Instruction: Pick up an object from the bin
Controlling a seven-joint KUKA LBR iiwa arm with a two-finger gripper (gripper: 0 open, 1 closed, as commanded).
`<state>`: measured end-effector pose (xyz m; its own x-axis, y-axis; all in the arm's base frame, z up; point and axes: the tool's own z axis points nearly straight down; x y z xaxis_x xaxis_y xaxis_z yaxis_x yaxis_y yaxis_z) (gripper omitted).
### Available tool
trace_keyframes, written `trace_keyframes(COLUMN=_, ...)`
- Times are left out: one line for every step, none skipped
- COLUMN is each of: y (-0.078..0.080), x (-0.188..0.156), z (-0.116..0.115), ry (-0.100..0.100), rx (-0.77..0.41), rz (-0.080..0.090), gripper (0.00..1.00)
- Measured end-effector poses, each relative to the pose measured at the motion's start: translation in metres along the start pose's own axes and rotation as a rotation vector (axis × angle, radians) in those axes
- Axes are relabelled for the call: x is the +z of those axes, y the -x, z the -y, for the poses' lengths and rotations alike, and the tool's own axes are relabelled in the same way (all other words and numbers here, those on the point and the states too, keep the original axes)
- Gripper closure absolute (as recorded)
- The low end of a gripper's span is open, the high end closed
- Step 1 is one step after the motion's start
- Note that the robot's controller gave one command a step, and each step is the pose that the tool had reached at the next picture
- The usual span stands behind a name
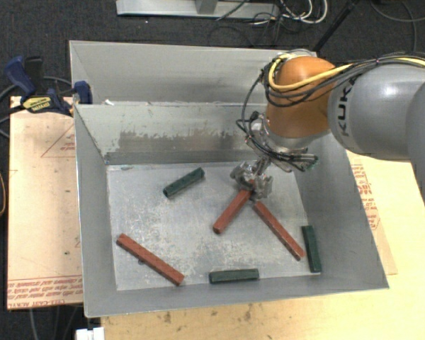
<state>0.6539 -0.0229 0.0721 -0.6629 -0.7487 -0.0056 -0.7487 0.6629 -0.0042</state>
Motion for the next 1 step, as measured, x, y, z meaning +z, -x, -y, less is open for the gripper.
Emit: trace_keyframes(y=0.0007, x=0.0011, z=-0.0017, ry=0.003, rx=-0.001, rz=0.000, gripper=0.00)
